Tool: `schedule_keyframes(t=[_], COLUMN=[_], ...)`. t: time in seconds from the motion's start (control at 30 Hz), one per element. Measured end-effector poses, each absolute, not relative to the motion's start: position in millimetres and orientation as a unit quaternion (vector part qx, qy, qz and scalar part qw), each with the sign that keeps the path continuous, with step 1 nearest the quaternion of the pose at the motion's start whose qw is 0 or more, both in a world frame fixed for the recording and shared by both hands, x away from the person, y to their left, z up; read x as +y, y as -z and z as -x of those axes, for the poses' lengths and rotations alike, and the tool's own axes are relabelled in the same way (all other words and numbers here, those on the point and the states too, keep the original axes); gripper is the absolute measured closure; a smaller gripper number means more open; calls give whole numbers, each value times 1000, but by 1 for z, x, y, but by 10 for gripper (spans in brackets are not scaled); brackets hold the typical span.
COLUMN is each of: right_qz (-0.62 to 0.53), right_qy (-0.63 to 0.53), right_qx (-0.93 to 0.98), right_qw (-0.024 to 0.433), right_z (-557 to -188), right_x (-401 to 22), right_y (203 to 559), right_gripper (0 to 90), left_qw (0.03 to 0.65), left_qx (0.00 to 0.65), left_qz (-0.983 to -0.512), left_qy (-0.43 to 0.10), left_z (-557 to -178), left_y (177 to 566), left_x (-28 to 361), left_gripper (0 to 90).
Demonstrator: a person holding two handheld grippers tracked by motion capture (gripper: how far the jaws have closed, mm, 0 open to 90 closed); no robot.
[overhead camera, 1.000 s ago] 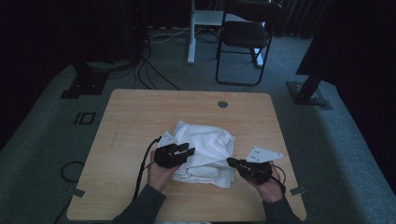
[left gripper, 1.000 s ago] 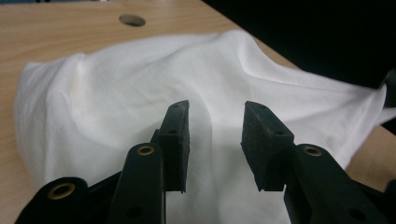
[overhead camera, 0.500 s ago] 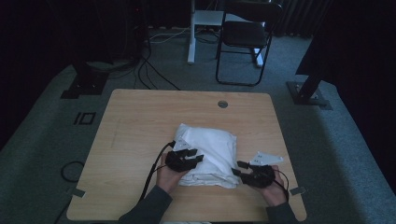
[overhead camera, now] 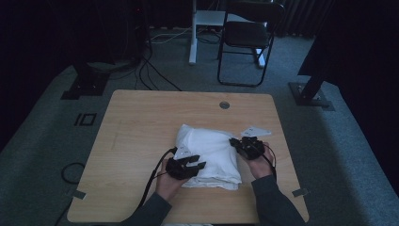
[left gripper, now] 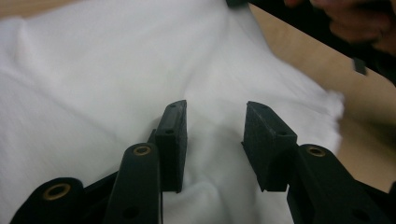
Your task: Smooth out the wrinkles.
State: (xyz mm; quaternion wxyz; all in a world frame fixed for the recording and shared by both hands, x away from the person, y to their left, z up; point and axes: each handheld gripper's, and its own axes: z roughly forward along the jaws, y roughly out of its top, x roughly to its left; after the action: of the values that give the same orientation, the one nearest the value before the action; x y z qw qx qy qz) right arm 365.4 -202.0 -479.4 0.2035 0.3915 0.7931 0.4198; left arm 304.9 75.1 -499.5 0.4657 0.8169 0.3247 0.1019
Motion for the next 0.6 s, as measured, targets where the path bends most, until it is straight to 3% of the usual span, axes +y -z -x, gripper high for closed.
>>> schedule_keyframes(t=[0.23,0.43,0.6], right_qz=[-424,-454,-452], right_qy=[-402,-358,-335], right_qx=[789,803,813], right_qw=[191,143,150], right_z=[-362,-373,-376], right_x=[-219,-218,-211], right_y=[500,546,548], right_gripper=[881,881,867], left_qw=[470,452,455], left_qx=[309,296,303], left_qz=[-823,-839,-835], left_qy=[-73,-63,-63], left_z=[-288,-283,-286], left_y=[518,536,544], left_x=[70,56,54], left_gripper=[602,606,620])
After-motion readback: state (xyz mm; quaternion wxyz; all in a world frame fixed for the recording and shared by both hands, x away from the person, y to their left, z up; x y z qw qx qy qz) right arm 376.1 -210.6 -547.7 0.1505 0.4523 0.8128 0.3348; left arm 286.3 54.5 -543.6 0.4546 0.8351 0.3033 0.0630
